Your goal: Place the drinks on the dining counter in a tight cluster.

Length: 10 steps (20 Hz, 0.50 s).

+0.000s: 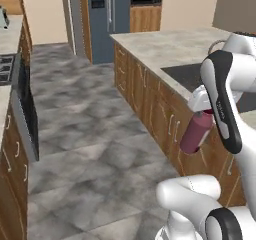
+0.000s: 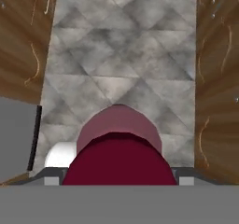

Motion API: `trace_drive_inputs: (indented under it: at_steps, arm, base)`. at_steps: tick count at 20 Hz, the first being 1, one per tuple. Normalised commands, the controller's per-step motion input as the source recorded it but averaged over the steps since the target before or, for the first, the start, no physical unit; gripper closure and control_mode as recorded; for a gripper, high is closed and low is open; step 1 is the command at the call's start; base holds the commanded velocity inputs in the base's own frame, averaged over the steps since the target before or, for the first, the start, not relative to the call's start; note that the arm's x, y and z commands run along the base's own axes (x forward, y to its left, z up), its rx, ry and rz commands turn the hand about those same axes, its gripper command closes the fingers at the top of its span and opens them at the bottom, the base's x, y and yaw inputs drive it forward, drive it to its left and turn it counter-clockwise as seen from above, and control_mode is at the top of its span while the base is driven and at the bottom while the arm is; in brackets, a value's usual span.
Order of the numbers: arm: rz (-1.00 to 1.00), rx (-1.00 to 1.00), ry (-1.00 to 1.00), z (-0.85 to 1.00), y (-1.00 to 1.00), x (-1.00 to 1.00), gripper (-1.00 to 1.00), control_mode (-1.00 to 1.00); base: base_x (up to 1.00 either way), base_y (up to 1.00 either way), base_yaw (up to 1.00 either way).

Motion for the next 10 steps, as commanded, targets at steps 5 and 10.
trace_drive_inputs:
  at_steps: [5, 10]
  arm:
    - [0.0, 0.0, 0.0, 0.0, 0.0, 0.0, 1.0, 1.0]
    - [0.0, 0.0, 0.0, 0.0, 0.0, 0.0, 1.0, 1.0]
  base:
    - [-0.02, 0.56, -0.75]
    - [-0.8, -0.18, -0.21]
